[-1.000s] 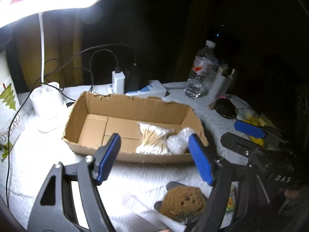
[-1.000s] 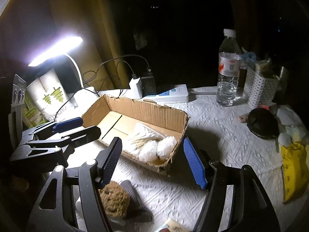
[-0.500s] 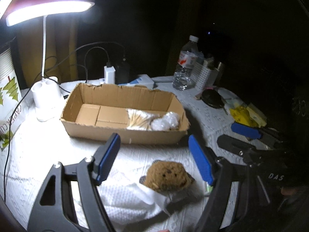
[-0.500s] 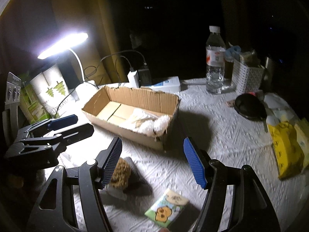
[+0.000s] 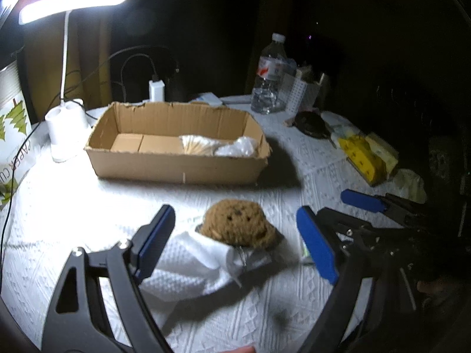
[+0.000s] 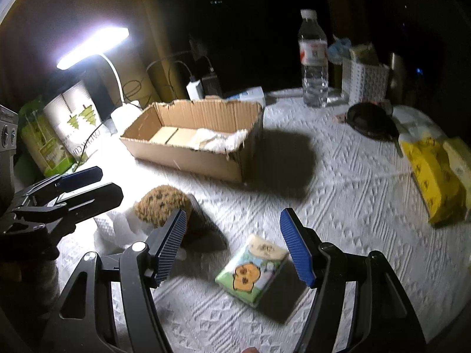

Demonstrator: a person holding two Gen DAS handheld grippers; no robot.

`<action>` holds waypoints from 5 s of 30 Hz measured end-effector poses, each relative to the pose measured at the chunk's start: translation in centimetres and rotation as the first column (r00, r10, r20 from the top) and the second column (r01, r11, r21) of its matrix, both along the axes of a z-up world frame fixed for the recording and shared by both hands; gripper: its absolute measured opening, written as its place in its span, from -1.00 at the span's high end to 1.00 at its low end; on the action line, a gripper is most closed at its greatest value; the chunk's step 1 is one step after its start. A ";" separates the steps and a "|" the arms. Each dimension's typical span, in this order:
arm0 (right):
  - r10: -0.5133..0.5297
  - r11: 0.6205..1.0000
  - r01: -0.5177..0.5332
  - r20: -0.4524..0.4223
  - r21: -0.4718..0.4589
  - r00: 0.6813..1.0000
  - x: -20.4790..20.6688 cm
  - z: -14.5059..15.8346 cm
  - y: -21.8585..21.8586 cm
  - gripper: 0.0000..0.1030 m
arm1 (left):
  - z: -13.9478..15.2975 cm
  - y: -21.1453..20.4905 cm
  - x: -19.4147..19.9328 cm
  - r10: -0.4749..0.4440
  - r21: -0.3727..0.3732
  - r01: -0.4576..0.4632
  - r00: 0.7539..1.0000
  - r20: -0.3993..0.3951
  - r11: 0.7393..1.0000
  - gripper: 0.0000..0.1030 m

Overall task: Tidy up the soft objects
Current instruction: 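Grasp the brown knitted sponge with the left gripper while the right gripper approaches the tissue pack, then grasp the capybara tissue pack with the right gripper while the left gripper lifts the sponge, then carry the sponge and tissue pack with both grippers toward the cardboard box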

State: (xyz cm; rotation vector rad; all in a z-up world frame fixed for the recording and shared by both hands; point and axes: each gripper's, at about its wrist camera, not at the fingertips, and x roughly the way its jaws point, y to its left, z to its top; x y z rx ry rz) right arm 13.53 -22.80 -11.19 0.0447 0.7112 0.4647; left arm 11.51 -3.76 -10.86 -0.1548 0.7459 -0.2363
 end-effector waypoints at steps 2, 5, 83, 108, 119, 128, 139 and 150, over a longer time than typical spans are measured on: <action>-0.002 1.000 0.002 -0.018 0.000 1.000 -0.2 -0.9 -0.1 -0.35 | -0.5 -0.2 -0.1 -0.001 0.008 0.001 1.000 -0.012 1.000 -0.66; -0.007 1.000 0.007 -0.054 0.003 0.998 -0.1 -2.3 -0.4 -0.35 | -1.0 -0.6 -0.2 -0.003 0.020 0.004 1.000 -0.026 1.000 -0.66; 0.018 0.994 -0.017 0.007 -0.111 1.000 1.9 -1.3 1.5 0.02 | 4.4 0.7 0.3 -0.013 0.023 0.011 0.995 0.098 1.000 -0.25; 0.218 0.976 -0.218 0.046 0.001 0.975 0.4 2.7 8.6 0.03 | 0.7 6.5 -0.5 0.052 -0.087 -0.049 0.998 0.022 0.995 -0.27; 0.329 0.944 -0.327 -0.099 0.043 0.939 0.4 -2.4 15.9 0.03 | -3.8 12.1 -2.4 0.147 -0.104 -0.152 0.988 -0.049 0.983 -0.27; 0.299 0.954 -0.299 -0.065 0.002 0.952 -0.6 -1.2 15.7 0.03 | -7.4 16.5 -2.6 0.230 -0.180 -0.251 0.964 -0.131 0.951 -0.27; 0.419 0.908 -0.420 -0.083 0.002 0.904 -1.9 -2.7 21.5 0.03 | -8.5 19.3 -3.8 0.272 -0.272 -0.315 0.945 -0.185 0.909 -0.30; 0.423 0.885 -0.423 -0.040 -0.195 0.905 -3.3 -5.6 25.9 0.06 | -6.4 21.8 -5.8 0.332 -0.220 -0.355 0.934 -0.133 0.909 -0.30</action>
